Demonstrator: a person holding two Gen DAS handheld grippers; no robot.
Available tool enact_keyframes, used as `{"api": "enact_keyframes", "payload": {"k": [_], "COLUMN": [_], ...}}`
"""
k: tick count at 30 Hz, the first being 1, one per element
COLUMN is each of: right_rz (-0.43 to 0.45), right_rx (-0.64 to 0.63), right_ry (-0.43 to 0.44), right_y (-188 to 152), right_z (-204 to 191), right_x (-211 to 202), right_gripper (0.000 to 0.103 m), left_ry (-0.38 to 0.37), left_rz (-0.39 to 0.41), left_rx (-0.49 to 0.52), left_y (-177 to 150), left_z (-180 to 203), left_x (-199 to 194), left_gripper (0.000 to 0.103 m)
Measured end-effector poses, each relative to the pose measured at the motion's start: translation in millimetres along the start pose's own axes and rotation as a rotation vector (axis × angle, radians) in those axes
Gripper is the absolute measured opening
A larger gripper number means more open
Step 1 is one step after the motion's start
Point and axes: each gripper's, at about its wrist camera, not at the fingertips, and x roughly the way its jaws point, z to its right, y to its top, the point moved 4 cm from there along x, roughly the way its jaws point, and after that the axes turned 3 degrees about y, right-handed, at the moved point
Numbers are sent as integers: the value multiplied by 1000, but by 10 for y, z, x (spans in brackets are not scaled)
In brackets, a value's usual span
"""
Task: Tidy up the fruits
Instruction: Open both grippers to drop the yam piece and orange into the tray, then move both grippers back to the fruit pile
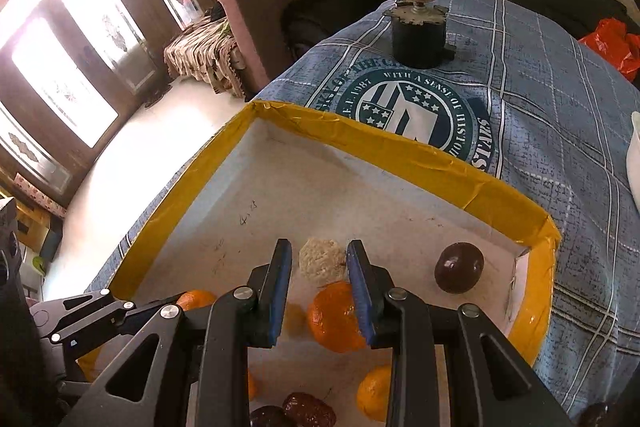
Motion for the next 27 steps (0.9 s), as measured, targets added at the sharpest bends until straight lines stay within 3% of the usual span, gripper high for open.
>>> {"api": "enact_keyframes", "payload": {"k": [2,13,20,27], "right_rz": [12,123,212,260], "right_rx": [1,20,60,120], "right_ry": [-1,42,108,83], "right_y": [-5,-184,-581,-1067], "right_z": [-2,16,212,662], "right_x": [-48,-691,-1317,-1776], "right_gripper": [33,33,33,36], "left_ry": [6,59,93,91], "left_rz": [20,97,266,297], "left_rx": [6,22,30,61], "left_y": [2,-45,-94,-239], "left_z": [12,32,107,352], "left_x": [-34,-173,-504,-632], "left_gripper": [49,49,51,51]}}
